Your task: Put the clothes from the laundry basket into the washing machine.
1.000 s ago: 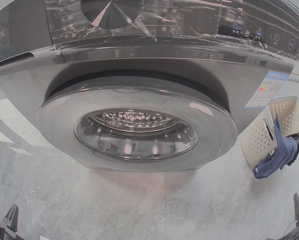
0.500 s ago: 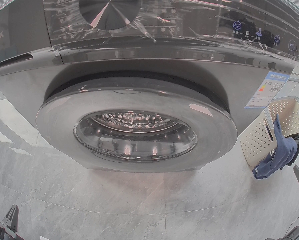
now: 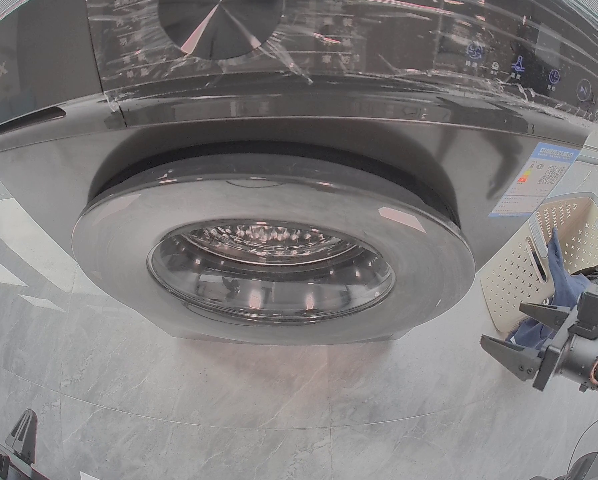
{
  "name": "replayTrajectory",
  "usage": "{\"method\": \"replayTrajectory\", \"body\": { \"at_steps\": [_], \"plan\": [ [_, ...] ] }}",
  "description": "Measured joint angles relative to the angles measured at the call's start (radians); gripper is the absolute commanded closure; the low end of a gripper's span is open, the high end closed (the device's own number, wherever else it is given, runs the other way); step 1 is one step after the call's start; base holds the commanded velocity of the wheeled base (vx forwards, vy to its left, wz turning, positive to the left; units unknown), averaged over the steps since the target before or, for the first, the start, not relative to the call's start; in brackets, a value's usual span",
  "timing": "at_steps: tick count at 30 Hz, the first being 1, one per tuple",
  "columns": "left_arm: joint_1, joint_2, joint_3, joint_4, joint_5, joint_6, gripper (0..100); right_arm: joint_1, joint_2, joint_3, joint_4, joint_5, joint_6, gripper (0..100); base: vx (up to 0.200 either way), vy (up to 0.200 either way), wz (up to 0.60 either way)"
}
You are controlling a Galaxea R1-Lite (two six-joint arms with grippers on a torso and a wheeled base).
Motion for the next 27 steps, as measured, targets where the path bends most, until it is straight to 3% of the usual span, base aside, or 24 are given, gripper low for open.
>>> {"method": "replayTrajectory", "body": {
  "at_steps": [8,16,22,27],
  "plan": [
    [0.0,0.0,0.0,0.0,-0.001,-0.001,100,0.033,0.149,-0.02,-0.197,0.0,0.003,0,0.0,0.0,0.0],
    [0.0,0.0,0.0,0.0,0.0,-0.002,100,0.055,0.25,-0.021,-0.293,-0.003,0.014,0,0.0,0.0,0.0],
    [0.0,0.0,0.0,0.0,0.0,-0.003,100,0.061,0.317,-0.02,-0.433,-0.004,0.019,0,0.0,0.0,0.0],
    [0.0,0.0,0.0,0.0,0.0,-0.003,100,0.105,0.369,-0.002,-0.501,-0.004,0.044,0,0.0,0.0,0.0]
  ]
}}
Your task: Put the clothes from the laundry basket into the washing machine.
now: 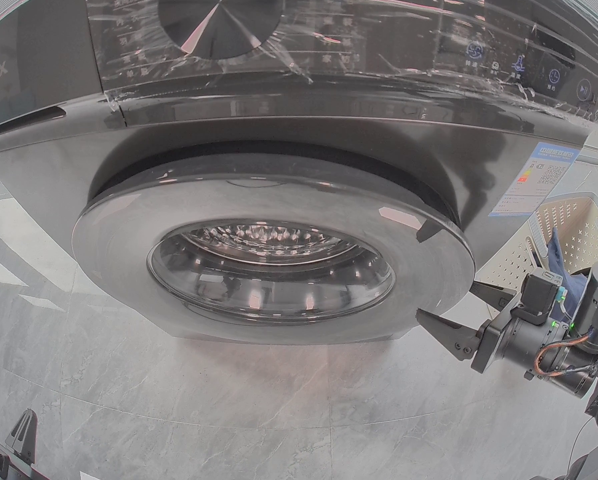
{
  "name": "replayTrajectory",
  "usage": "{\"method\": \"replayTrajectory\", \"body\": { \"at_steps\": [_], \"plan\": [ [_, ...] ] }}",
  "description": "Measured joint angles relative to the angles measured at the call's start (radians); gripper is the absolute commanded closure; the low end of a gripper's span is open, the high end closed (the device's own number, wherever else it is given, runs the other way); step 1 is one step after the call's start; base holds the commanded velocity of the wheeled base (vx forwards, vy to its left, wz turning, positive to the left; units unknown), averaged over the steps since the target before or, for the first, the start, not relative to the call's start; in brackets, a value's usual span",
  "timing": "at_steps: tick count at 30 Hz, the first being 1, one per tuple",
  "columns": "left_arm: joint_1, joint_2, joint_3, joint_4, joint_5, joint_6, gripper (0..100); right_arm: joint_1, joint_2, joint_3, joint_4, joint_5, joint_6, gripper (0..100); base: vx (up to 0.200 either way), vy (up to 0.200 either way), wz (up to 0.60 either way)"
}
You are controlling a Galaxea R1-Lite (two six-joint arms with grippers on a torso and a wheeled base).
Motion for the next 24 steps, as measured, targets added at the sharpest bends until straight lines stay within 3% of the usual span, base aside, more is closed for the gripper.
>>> {"method": "replayTrajectory", "body": {
  "at_steps": [13,19,24],
  "plan": [
    [0.0,0.0,0.0,0.0,0.0,0.0,100,0.027,0.008,0.106,-0.006,0.033,-0.005,0,0.0,0.0,0.0],
    [0.0,0.0,0.0,0.0,0.0,0.0,100,0.032,0.009,0.104,-0.007,0.035,-0.006,0,-0.2,0.0,0.0],
    [-0.001,0.0,0.0,0.0,0.0,0.0,100,0.05,0.022,0.099,-0.008,0.036,-0.001,0,0.0,0.0,0.0]
  ]
}}
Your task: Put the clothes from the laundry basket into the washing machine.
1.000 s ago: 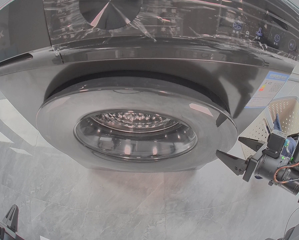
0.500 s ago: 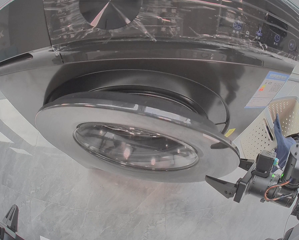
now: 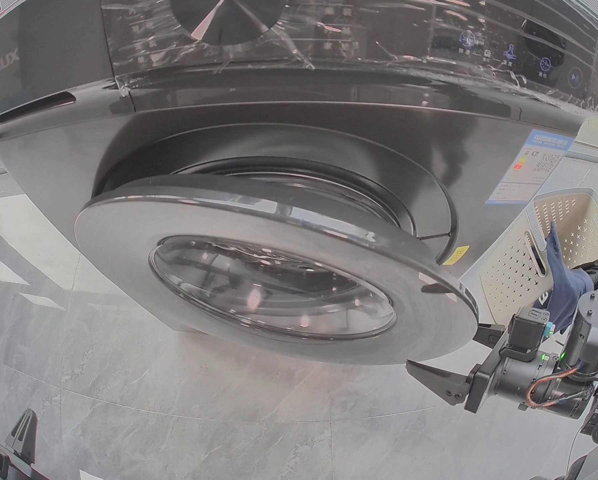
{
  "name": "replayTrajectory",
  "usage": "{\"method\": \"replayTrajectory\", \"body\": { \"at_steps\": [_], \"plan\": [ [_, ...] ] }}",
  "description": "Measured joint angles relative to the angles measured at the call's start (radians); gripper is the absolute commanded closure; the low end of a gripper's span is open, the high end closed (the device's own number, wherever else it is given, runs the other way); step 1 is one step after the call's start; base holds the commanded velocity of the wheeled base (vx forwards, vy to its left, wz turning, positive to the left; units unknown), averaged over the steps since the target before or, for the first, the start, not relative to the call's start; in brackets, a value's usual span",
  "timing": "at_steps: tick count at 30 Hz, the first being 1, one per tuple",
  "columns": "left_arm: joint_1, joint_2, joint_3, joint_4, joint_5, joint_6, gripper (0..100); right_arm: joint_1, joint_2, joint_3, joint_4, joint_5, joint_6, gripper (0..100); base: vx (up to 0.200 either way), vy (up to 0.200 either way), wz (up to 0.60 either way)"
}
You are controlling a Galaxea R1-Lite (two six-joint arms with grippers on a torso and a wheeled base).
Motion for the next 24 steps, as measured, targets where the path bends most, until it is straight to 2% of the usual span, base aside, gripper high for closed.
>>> {"method": "replayTrajectory", "body": {
  "at_steps": [10,16,24],
  "plan": [
    [0.0,0.0,0.0,0.0,0.0,0.0,100,0.03,0.007,0.024,0.0,0.002,-0.001,0,0.0,0.0,0.0],
    [0.0,0.0,0.0,0.0,0.0,0.0,100,0.027,0.015,-0.034,-0.007,-0.008,0.006,0,-0.2,0.0,0.0],
    [0.0,0.0,0.0,0.0,0.0,-0.001,100,0.04,0.025,-0.006,-0.014,-0.005,0.004,0,0.0,0.0,0.0]
  ]
}}
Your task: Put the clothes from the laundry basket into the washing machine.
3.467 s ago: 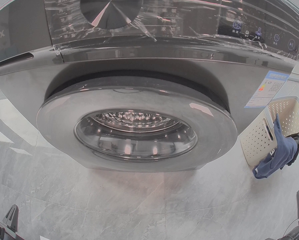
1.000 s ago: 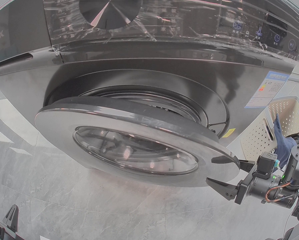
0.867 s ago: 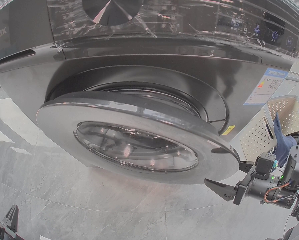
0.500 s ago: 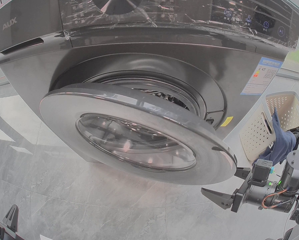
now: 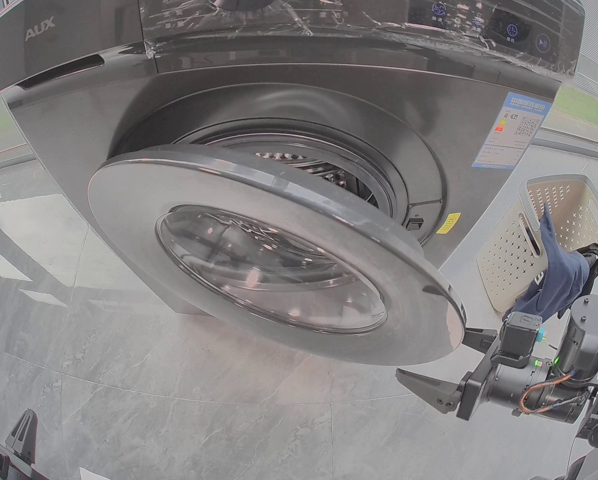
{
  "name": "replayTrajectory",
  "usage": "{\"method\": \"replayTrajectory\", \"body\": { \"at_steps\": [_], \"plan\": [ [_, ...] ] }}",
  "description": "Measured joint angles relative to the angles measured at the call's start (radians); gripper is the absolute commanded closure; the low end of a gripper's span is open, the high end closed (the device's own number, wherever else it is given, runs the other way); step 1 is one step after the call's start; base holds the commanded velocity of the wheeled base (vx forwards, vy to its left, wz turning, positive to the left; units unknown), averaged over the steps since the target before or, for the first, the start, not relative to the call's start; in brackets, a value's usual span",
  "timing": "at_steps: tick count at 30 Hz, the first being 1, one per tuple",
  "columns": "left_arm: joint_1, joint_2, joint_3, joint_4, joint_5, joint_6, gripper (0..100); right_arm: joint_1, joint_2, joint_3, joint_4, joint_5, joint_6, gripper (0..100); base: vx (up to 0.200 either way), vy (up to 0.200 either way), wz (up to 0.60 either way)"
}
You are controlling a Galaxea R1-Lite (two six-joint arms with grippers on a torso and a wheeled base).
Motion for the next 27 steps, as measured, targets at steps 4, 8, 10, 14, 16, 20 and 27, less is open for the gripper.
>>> {"method": "replayTrajectory", "body": {
  "at_steps": [4,8,10,14,16,20,27],
  "plan": [
    [0.0,0.0,0.0,0.0,0.0,0.0,100,0.016,-0.001,0.025,0.0,0.003,-0.001,0,0.0,0.0,0.0],
    [0.0,0.0,0.0,0.0,0.0,0.0,100,0.014,0.0,0.014,-0.003,0.001,-0.001,0,-0.05,0.0,0.0],
    [0.0,0.0,0.0,0.0,0.0,0.0,100,0.011,0.001,0.003,-0.003,-0.001,-0.001,0,-0.2,0.0,0.0],
    [0.0,0.0,0.0,0.0,0.0,0.0,100,0.01,0.004,-0.015,-0.004,-0.002,-0.001,0,-0.2,0.0,0.0],
    [0.0,0.0,0.0,0.0,0.0,0.0,100,0.013,0.008,-0.02,-0.005,-0.003,0.0,0,-0.2,0.0,0.0],
    [0.0,0.0,0.0,0.0,0.0,0.0,100,0.021,0.021,-0.018,-0.04,-0.004,0.002,0,0.0,0.0,0.0],
    [0.0,0.0,0.0,0.0,0.0,0.0,100,0.054,0.036,0.039,-0.08,0.001,0.005,0,0.0,0.0,0.0]
  ]
}}
